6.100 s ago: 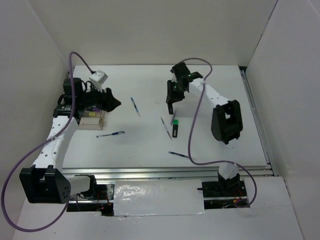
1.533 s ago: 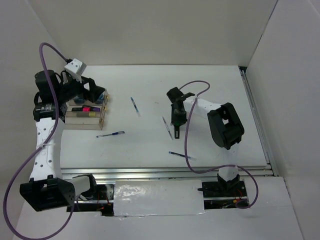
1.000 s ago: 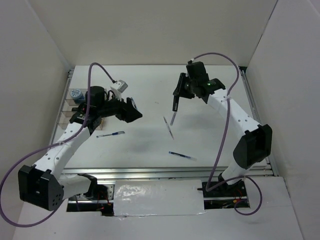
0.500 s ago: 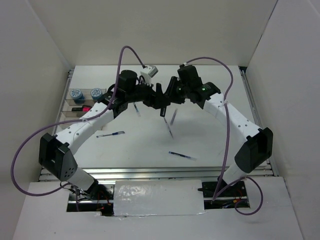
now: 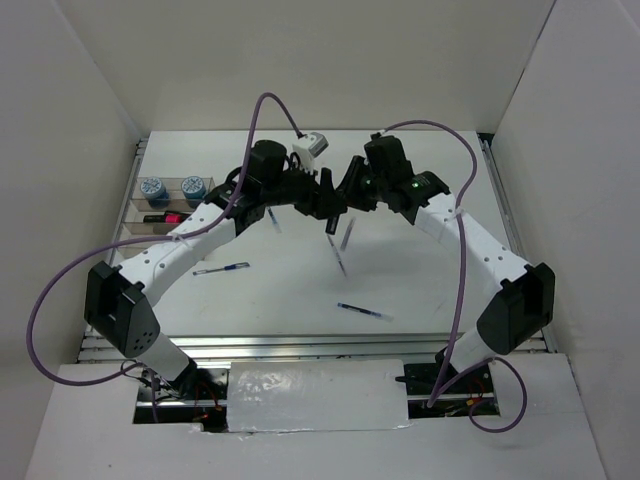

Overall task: Sort the stationery into containers
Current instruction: Place the stationery in the storage box.

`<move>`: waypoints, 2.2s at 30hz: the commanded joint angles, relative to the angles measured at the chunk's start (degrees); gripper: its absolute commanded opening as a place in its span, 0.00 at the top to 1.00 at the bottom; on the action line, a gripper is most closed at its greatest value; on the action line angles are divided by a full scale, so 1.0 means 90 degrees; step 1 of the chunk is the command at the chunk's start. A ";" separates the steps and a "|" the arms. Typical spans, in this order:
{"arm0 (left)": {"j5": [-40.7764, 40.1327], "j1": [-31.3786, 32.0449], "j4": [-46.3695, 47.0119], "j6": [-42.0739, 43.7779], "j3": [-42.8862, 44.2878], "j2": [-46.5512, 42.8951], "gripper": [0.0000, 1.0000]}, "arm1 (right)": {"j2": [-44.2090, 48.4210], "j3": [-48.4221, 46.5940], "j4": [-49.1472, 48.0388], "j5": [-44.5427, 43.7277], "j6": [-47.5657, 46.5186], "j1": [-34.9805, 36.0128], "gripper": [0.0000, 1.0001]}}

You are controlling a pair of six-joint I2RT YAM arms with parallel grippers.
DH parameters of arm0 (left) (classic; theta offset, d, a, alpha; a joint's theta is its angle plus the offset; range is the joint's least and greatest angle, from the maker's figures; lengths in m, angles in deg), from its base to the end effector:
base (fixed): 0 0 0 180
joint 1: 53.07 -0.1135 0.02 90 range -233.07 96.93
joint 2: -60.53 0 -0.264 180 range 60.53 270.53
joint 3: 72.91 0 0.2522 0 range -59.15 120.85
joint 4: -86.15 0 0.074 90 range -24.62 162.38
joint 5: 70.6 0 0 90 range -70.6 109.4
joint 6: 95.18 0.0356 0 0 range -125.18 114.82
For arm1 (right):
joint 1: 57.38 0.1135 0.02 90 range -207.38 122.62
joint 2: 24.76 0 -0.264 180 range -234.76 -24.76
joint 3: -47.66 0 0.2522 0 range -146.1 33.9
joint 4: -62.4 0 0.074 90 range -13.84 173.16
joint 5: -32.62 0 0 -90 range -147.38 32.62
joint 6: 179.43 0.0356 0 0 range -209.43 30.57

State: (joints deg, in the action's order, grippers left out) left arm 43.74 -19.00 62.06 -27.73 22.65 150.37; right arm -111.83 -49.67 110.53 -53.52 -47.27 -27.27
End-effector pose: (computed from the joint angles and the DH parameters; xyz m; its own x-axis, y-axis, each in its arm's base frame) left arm 0.2993 -0.2201 0.3691 -0.5611 -0.0423 -0.8267 0.6705 0.5624 -0.4839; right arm 0.2939 0.1732 0.3548 -0.7605 0.3331 -0.5574 -0.0487 0.8267 0.5605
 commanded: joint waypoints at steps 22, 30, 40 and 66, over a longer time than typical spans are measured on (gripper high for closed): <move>0.0020 -0.0611 -0.0230 0.0582 -0.0466 -0.0510 0.29 | 0.0612 0.0418 -0.0430 0.0860 0.0073 -0.0406 1.00; 0.0840 -0.0533 0.0171 0.0259 -0.0612 -0.0569 0.27 | 0.0455 0.0321 -0.0420 0.0968 0.0092 -0.0396 1.00; 0.1105 -0.0406 0.0337 -0.0083 -0.0593 -0.0247 0.33 | 0.0309 0.0223 -0.0391 0.1007 0.0072 -0.0240 1.00; 0.0372 -0.1284 -0.1116 0.1077 -0.0398 -0.0041 1.00 | 0.0553 0.0575 -0.0723 0.1924 -0.0161 -0.0415 0.42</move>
State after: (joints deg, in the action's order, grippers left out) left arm 50.05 -25.80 57.27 -24.27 17.58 151.44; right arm -109.20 -44.42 105.97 -39.58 -46.51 -29.89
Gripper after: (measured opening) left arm 0.297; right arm 0.536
